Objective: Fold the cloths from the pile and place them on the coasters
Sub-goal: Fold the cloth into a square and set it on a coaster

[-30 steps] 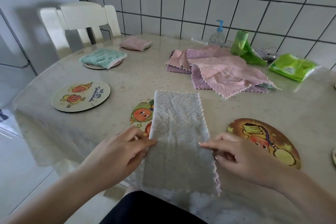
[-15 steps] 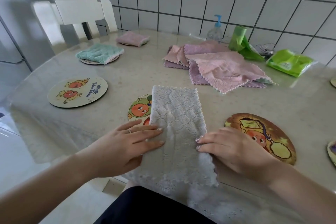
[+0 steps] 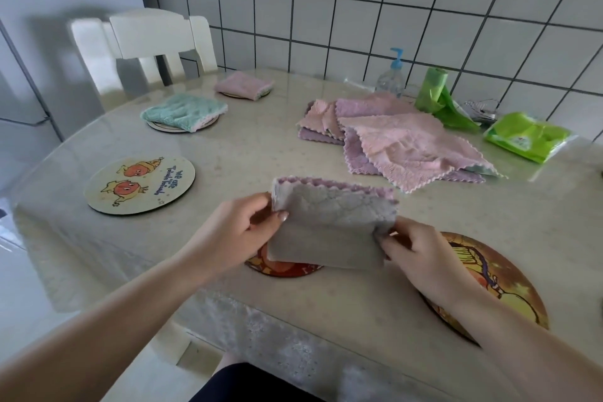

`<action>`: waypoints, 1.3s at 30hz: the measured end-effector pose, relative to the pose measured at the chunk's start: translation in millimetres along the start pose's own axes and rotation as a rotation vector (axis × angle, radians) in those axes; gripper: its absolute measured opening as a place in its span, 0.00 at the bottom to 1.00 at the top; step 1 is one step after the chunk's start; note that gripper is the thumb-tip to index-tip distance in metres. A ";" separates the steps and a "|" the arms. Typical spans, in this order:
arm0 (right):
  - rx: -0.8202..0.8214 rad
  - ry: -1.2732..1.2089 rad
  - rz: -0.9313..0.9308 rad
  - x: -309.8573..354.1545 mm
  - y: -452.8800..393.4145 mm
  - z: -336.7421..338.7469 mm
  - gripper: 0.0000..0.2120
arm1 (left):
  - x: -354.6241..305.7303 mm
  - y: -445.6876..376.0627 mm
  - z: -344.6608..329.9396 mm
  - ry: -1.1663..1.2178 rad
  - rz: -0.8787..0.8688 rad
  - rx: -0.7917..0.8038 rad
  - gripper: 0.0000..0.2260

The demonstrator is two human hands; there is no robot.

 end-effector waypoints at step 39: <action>0.074 0.293 0.069 14.3 -87.5 -49.5 0.19 | -11.0 -65.7 -66.6 -0.603 -0.104 0.245 0.20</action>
Point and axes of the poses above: each hand's wrist, its own y-axis away from the middle knuckle, its own z-axis out of the back of the hand, x = y × z, the point moved 10 cm from there along -y, towards the middle knuckle
